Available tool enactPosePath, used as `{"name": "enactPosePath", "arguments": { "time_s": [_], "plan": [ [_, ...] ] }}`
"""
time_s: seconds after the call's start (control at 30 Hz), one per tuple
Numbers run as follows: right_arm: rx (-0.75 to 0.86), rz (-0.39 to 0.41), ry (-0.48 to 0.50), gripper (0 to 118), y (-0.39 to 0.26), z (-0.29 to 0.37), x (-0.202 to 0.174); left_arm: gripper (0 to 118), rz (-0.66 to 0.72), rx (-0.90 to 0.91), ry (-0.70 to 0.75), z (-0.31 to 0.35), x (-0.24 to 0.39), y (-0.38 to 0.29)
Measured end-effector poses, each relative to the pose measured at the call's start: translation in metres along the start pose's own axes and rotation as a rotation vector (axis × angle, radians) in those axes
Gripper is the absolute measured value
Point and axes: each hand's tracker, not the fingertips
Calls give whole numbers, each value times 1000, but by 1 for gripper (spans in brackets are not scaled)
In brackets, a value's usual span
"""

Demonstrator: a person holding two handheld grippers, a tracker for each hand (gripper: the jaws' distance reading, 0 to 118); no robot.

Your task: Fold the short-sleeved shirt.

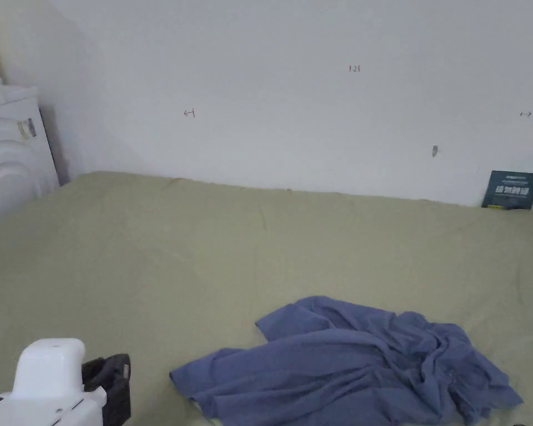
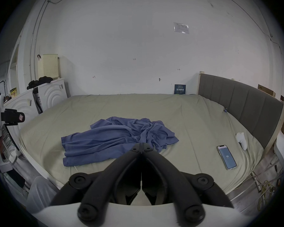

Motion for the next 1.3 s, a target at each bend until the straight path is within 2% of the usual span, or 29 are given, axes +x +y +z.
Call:
{"name": "enactPosePath", "arguments": {
  "time_s": [0.17, 0.23, 0.43, 0.47, 0.5, 0.53, 0.6, 0.7, 0.83, 0.9, 0.93, 0.97, 1.0, 1.03, 1.07, 1.13, 1.2, 1.3],
  "plan": [
    [-5, -7, 7, 1, 2, -4, -2, 0, 27, -87, -36, -26, -10, -1],
    [-18, -10, 11, 1, 2, -8, -3, 0, -20, -160, -66, -48, -14, 3],
    [-69, -15, 14, 1, -4, -26, -5, 1, 36, -380, -99, -153, -27, -4],
    [-81, -11, 13, 1, -6, -30, -7, 26, 35, -445, -111, -175, -29, -7],
    [-92, -3, 12, 1, -7, -34, -8, 89, 42, -496, -113, -194, -29, -11],
    [-104, 4, 12, 1, -9, -38, -8, 117, 33, -561, -114, -217, -27, -17],
    [-127, 7, 19, 1, -12, -47, -8, 111, -10, -566, -75, -247, -25, -23],
    [-158, 13, 20, 1, -17, -58, -8, 111, -63, -611, -12, -283, -17, -30],
    [-184, 14, 23, 1, -22, -67, -6, 111, -27, -625, -46, -315, -1, -40],
    [-188, 12, 22, 1, -23, -67, -5, 107, -63, -711, 35, -324, 7, -49],
    [-190, 11, 25, 1, -23, -66, -5, 102, -53, -701, 25, -322, 8, -51],
    [-185, 8, 28, 1, -23, -65, -3, 92, -58, -677, 29, -316, 9, -47],
    [-182, 8, 27, 1, -23, -63, -3, 60, -55, -685, 20, -311, 10, -42],
    [-182, 8, 29, 1, -23, -62, -1, 5, -61, -680, 23, -305, 11, -38],
    [-184, 6, 30, 1, -23, -62, 0, 0, -76, -655, -1, -298, 12, -33],
    [-192, -15, 33, 1, -23, -62, 5, 0, -65, -647, -26, -294, 13, -28],
    [-199, -31, 29, 1, -21, -61, 11, 0, 2, -687, -66, -291, 13, -30],
    [-207, -51, 10, 1, -14, -65, 25, 0, -22, -683, -49, -293, 11, -33]
  ]
}}
